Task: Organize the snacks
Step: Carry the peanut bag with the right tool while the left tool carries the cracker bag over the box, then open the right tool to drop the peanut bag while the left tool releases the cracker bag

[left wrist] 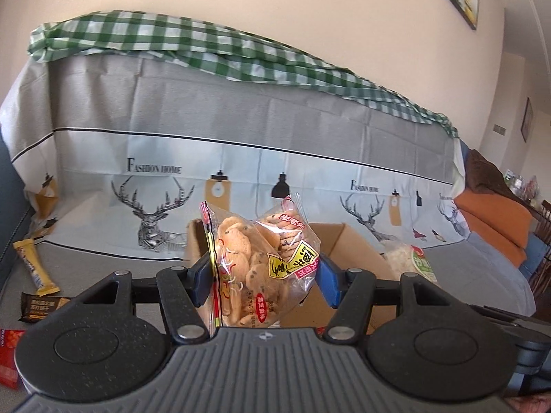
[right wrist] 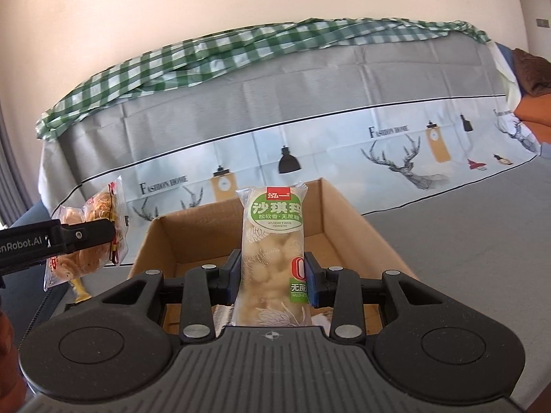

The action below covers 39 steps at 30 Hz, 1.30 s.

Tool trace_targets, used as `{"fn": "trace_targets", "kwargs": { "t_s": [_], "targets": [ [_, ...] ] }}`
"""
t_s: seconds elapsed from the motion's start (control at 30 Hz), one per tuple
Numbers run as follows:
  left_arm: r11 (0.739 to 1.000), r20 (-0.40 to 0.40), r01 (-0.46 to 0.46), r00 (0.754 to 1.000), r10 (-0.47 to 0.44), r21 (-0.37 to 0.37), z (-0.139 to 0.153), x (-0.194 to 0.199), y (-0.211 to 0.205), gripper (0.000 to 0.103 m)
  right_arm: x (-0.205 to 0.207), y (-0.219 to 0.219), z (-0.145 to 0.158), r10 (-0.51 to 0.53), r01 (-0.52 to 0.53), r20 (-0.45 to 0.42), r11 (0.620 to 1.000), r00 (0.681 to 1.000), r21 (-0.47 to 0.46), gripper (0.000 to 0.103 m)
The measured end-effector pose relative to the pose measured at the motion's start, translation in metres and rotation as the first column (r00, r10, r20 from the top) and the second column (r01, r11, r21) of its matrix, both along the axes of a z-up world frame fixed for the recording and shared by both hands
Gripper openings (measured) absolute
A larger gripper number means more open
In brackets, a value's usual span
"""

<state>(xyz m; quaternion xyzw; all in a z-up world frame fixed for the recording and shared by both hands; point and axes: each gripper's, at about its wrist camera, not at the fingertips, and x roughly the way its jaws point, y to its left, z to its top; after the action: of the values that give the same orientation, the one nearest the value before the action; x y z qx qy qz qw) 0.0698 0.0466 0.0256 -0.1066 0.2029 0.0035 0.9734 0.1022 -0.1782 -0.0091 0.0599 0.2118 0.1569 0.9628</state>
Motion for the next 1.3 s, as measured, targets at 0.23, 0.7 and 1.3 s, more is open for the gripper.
{"fn": "trace_targets", "kwargs": {
  "t_s": [0.23,0.7,1.3],
  "targets": [
    [0.998,0.009,0.054,0.999,-0.054,0.014,-0.004,0.004,-0.02,0.066,0.002,-0.007,-0.001,-0.025,0.025,0.006,1.0,1.0,-0.008,0.038],
    [0.995,0.022,0.096,0.995,-0.096,0.018,-0.006,0.009,-0.033,0.066,-0.001,-0.011,-0.001,-0.033,0.034,0.03,0.999,0.999,-0.017,0.038],
    [0.997,0.024,0.076,0.997,-0.075,-0.018,-0.003,0.007,-0.024,0.078,-0.007,-0.003,0.003,-0.011,0.012,0.049,1.0,0.999,-0.02,0.061]
  ]
}}
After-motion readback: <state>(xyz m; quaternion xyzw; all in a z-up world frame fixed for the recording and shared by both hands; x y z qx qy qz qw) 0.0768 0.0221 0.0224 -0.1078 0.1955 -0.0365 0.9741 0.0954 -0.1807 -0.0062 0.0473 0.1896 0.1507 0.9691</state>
